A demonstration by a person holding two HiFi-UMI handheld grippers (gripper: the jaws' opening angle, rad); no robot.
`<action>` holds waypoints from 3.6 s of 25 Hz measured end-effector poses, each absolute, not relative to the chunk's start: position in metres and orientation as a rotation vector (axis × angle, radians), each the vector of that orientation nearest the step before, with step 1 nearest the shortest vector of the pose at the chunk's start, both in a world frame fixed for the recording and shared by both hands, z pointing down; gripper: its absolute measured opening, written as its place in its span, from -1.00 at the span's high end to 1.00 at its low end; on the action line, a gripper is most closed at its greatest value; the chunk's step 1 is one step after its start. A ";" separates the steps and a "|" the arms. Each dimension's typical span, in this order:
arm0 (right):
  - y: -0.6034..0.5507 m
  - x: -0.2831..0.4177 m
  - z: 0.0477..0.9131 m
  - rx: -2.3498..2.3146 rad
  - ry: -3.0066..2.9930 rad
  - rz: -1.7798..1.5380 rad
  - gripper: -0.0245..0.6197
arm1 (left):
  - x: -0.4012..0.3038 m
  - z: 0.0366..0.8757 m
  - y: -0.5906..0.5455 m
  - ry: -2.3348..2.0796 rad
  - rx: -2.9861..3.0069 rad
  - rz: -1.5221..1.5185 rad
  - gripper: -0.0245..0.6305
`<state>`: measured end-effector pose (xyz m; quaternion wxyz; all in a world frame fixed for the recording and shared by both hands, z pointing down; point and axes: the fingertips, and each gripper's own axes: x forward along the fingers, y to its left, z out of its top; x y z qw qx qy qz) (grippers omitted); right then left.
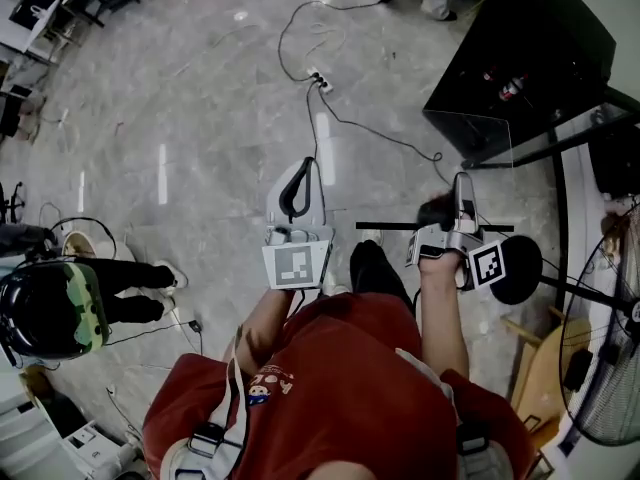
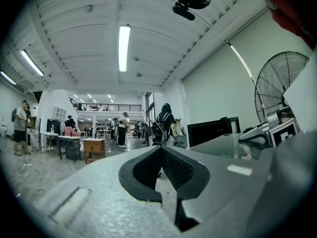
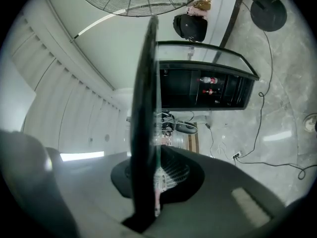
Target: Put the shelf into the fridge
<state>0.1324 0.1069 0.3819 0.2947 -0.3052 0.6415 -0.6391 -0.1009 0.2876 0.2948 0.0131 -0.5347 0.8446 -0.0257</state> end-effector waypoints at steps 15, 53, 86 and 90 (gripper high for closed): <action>-0.034 0.133 0.403 -0.921 1.578 -1.638 0.90 | -0.117 0.298 0.101 2.477 -1.871 -0.113 0.91; -0.112 0.075 0.397 -1.308 1.097 -1.129 0.90 | -0.189 0.326 -0.159 1.697 -2.631 -0.032 0.91; -0.300 0.155 0.431 -1.280 1.096 -1.181 0.90 | -0.101 0.364 -0.289 1.714 -2.658 -0.149 0.91; -0.320 0.157 0.438 -1.281 1.101 -1.183 0.90 | -0.098 0.367 -0.297 1.724 -2.655 -0.161 0.91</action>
